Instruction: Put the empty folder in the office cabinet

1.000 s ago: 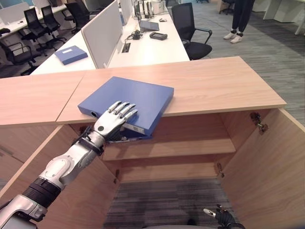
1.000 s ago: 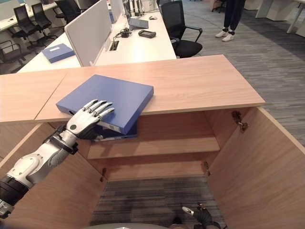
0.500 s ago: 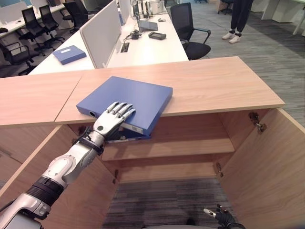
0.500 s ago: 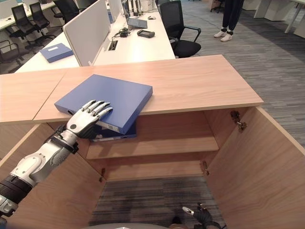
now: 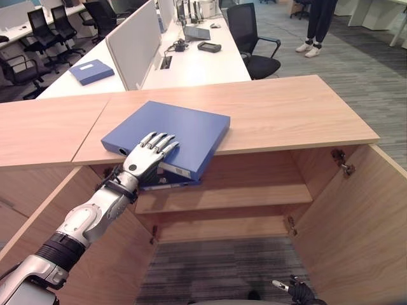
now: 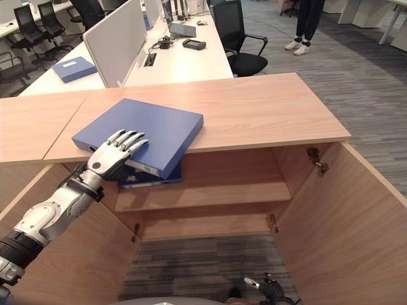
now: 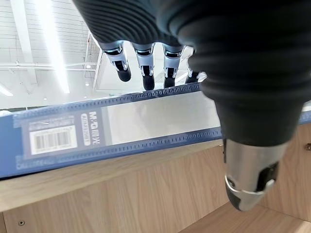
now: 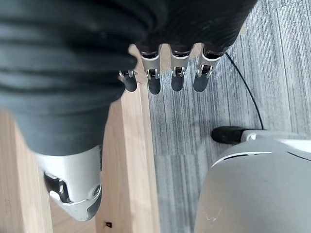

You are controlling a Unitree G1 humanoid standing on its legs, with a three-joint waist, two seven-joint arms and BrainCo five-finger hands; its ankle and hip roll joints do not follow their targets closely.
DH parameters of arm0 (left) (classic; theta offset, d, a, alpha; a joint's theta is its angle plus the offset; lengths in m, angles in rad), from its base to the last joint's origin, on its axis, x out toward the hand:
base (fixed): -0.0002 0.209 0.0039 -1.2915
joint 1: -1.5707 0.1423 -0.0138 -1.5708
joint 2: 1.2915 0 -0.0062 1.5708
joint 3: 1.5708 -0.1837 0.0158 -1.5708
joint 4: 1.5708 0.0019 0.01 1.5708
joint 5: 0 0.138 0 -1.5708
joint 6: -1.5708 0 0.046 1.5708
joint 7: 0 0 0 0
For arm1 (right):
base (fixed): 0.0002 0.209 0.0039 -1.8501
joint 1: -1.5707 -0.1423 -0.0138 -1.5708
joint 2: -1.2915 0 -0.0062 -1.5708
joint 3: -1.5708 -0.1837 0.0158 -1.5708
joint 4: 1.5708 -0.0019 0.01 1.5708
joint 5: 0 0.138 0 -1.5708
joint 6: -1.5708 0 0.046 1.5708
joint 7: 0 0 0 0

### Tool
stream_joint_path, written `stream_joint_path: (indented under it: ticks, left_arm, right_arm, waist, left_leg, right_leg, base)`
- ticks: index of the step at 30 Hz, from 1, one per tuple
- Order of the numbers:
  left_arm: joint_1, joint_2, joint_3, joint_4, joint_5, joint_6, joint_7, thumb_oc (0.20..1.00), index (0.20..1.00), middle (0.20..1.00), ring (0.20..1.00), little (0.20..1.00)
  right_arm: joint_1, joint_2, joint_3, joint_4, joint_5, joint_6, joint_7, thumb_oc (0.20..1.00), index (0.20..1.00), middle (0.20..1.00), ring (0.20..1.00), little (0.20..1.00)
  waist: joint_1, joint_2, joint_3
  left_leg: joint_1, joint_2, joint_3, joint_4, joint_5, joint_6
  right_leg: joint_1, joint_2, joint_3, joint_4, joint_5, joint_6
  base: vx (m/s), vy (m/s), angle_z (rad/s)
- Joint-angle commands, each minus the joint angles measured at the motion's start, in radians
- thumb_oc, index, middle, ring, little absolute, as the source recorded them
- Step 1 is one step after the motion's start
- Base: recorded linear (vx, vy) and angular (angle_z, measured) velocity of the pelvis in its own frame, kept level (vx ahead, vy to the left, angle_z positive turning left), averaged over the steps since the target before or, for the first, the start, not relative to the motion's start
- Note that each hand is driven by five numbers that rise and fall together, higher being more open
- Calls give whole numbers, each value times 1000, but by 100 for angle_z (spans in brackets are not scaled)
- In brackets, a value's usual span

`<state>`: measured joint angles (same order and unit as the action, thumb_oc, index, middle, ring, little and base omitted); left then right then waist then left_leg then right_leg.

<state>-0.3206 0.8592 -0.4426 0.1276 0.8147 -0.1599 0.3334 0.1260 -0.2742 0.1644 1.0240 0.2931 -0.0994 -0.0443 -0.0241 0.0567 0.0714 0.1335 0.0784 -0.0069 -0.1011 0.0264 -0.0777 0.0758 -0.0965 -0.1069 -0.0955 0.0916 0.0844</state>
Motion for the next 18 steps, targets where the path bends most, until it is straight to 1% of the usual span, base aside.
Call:
stream_joint_path:
  ticks: [1, 2, 3, 4, 5, 18]
  left_arm:
    - [-199, -2, -12, 73, 14, 20, 33, 1000, 1000, 1000, 1000, 1000]
    - [-202, -5, -14, 77, 14, 21, 33, 780, 780, 780, 780, 780]
    - [-202, -6, -16, 78, 13, 21, 31, 523, 523, 523, 523, 523]
    - [-202, -7, -17, 84, 11, 23, 30, 231, 231, 231, 231, 231]
    - [-202, -7, -18, 86, 10, 22, 29, 200, 200, 200, 200, 200]
    - [-193, -8, -6, 86, -4, 22, 24, 200, 200, 200, 200, 200]
  right_arm:
    - [-76, 4, 3, 26, 5, -15, -11, 1000, 1000, 1000, 1000, 1000]
    - [-76, 4, 2, 26, 5, -15, -12, 1000, 1000, 1000, 1000, 1000]
    - [-76, 5, 3, 28, 6, -14, -12, 1000, 1000, 1000, 1000, 1000]
    - [-77, 3, 2, 29, 5, -13, -12, 1000, 1000, 1000, 1000, 1000]
    - [-78, 4, 1, 28, 6, -13, -12, 1000, 1000, 1000, 1000, 1000]
    - [-77, 7, -3, 25, 8, -14, -15, 1000, 1000, 1000, 1000, 1000]
  waist:
    - [-21, -15, 40]
    - [-21, -15, 41]
    - [-22, -15, 42]
    - [-24, -15, 42]
    - [-23, -15, 42]
    - [-24, -15, 42]
  left_leg:
    - [38, 23, 29, 14, -102, -45]
    - [38, 23, 30, 14, -102, -45]
    - [38, 23, 30, 14, -102, -45]
    - [38, 24, 30, 14, -102, -45]
    - [37, 24, 30, 14, -102, -45]
    - [38, 25, 34, 14, -103, -45]
  right_leg:
    - [99, -20, 21, 16, -148, 81]
    - [99, -20, 21, 16, -148, 81]
    - [99, -20, 21, 16, -147, 81]
    - [97, -20, 22, 15, -148, 81]
    - [97, -19, 22, 15, -148, 81]
    - [96, -20, 25, 15, -149, 82]
  base:
    - [0, 0, 0]
    - [0, 0, 0]
    - [0, 0, 0]
    - [0, 0, 0]
    - [0, 0, 0]
    - [0, 0, 0]
